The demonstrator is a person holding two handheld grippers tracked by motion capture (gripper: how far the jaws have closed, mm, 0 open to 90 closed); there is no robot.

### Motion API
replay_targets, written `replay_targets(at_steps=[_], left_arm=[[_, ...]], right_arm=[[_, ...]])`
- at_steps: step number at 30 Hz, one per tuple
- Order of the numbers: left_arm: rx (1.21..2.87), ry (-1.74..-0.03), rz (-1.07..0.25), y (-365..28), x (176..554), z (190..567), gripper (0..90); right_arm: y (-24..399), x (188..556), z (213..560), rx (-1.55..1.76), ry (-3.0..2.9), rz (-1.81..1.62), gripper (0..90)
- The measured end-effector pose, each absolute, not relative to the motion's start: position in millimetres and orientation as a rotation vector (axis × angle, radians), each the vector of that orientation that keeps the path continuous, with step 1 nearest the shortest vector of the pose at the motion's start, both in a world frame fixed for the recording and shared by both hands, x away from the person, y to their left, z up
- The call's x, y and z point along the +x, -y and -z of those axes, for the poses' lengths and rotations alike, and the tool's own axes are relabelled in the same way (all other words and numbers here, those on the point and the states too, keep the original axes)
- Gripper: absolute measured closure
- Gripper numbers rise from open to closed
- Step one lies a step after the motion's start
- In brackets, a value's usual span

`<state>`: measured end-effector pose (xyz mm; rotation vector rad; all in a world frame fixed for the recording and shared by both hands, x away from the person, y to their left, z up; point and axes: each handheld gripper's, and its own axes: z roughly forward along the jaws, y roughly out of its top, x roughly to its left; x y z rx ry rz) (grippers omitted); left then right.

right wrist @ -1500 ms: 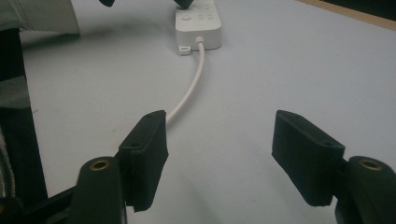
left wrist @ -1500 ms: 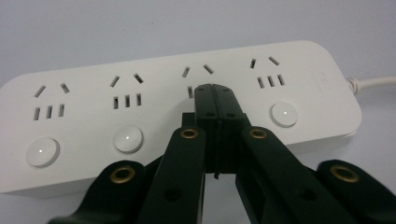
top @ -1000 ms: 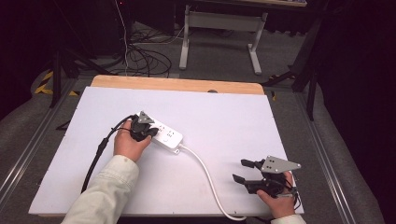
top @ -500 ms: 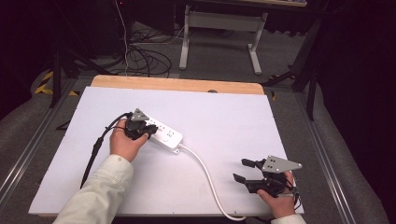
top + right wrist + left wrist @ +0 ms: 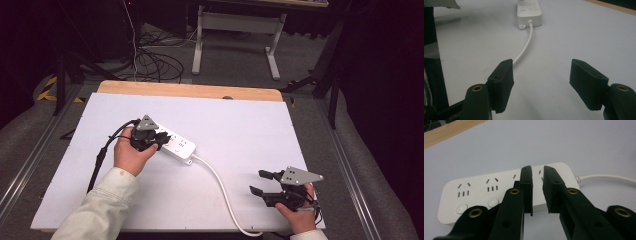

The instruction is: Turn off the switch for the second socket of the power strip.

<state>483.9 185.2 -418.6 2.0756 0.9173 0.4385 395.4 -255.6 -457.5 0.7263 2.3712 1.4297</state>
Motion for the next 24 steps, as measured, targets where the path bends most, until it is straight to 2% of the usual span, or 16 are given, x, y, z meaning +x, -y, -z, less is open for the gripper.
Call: replay_targets(at_steps=[2,5,16,19,24], left_arm=[[2.057,-0.915,-0.431,-185,482,416,69.7],[2.048,-0.911,-0.426,-185,478,412,66.1],[2.051,-0.895,-0.449,-185,472,407,59.6],[2.018,-0.902,-0.445,-186,468,403,52.1],[1.988,-0.882,-0.473,-192,458,394,34.3]], right_arm=[[255,395,458,0.725,-2.372,-1.428,36.1],[255,395,458,0.725,-2.372,-1.428,36.1],[255,395,457,0.723,-2.37,-1.427,36.1],[255,395,457,0.721,-2.371,-1.426,36.1],[255,395,457,0.72,-2.37,-1.427,36.1]])
